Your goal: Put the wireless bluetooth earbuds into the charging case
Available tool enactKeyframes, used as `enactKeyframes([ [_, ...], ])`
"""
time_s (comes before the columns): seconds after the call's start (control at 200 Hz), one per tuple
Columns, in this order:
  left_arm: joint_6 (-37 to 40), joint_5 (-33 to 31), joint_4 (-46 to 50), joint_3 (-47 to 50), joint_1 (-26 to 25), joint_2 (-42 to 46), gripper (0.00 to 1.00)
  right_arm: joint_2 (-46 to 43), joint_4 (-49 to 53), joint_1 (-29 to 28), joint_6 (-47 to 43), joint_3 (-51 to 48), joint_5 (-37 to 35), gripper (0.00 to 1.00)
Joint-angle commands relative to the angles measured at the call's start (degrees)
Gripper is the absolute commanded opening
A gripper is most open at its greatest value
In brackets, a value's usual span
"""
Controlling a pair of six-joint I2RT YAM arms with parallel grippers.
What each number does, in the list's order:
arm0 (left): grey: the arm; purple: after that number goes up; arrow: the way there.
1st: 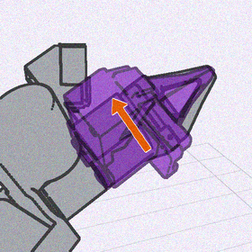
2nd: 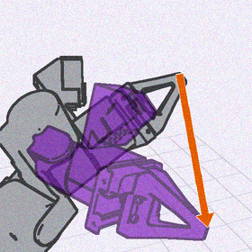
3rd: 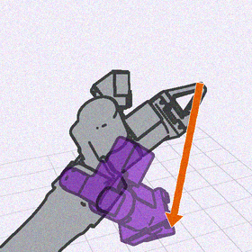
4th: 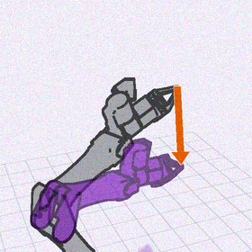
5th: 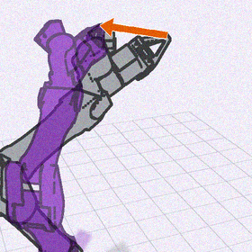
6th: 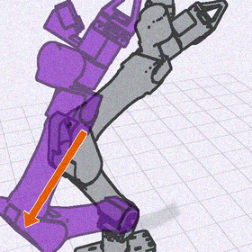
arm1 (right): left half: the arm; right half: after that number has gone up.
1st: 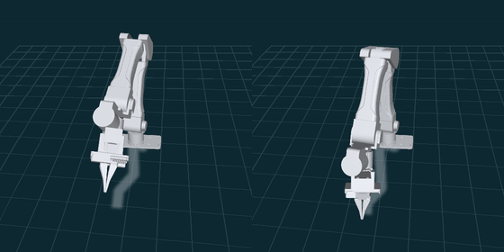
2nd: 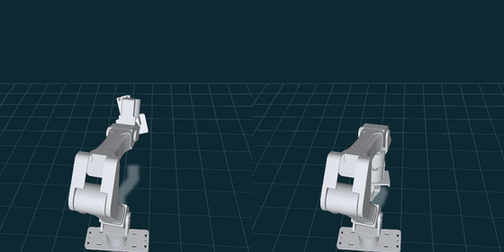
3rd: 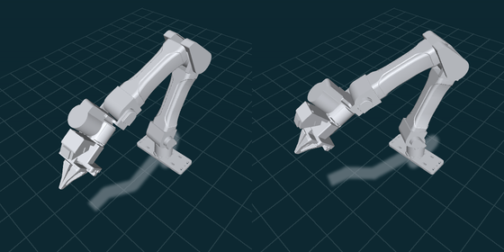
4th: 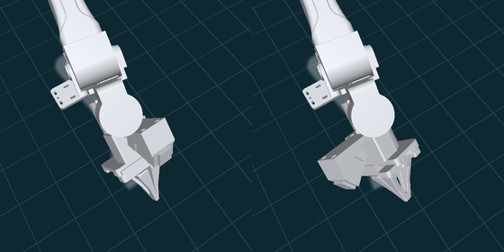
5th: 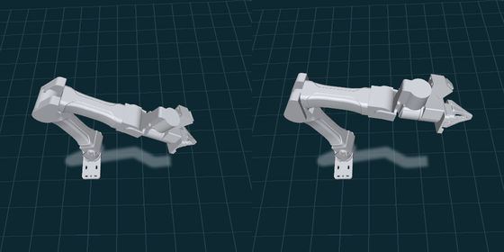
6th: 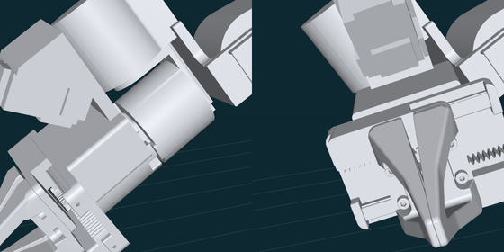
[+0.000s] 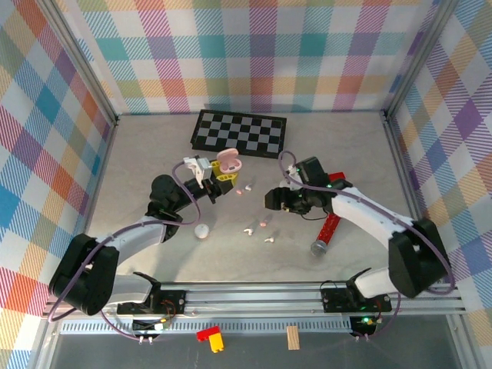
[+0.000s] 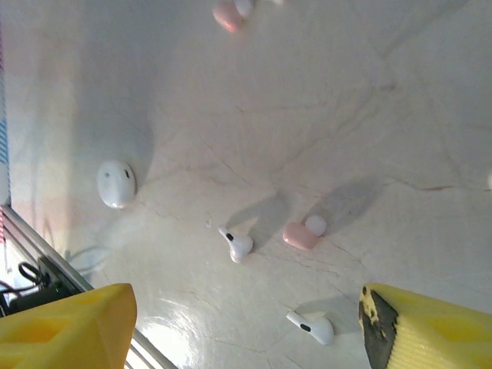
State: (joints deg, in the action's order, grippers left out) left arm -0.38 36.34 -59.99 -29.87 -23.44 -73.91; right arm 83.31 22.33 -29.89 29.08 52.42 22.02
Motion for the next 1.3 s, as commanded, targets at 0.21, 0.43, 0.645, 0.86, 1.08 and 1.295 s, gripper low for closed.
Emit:
enactKeyframes([
  [0.21,-2.07,-2.60,-0.08,1.74,4.10,3.46,0.35,18.09,-1.77,-2.01,-5.72,9.89,8.31,0.73],
  [0.43,-1.14,-2.85,3.05,2.36,4.46,6.02,0.36,25.23,-2.52,-2.10,-7.82,12.44,10.30,0.74],
  [0.645,-0.40,-2.85,4.43,2.27,4.46,6.80,0.36,24.87,-2.64,-2.26,-7.67,9.57,10.58,0.74],
  [0.86,0.05,-2.69,4.79,1.81,4.44,6.41,0.36,21.45,-2.56,-2.80,-7.04,5.70,10.10,0.74],
  [1.08,0.14,-2.32,4.88,1.57,4.55,5.79,0.35,19.54,-2.82,-3.24,-6.87,4.03,9.91,0.75],
  [1.295,0.31,-3.39,4.78,1.82,4.55,5.27,0.35,17.92,-2.29,-3.34,-6.87,3.61,9.22,0.75],
])
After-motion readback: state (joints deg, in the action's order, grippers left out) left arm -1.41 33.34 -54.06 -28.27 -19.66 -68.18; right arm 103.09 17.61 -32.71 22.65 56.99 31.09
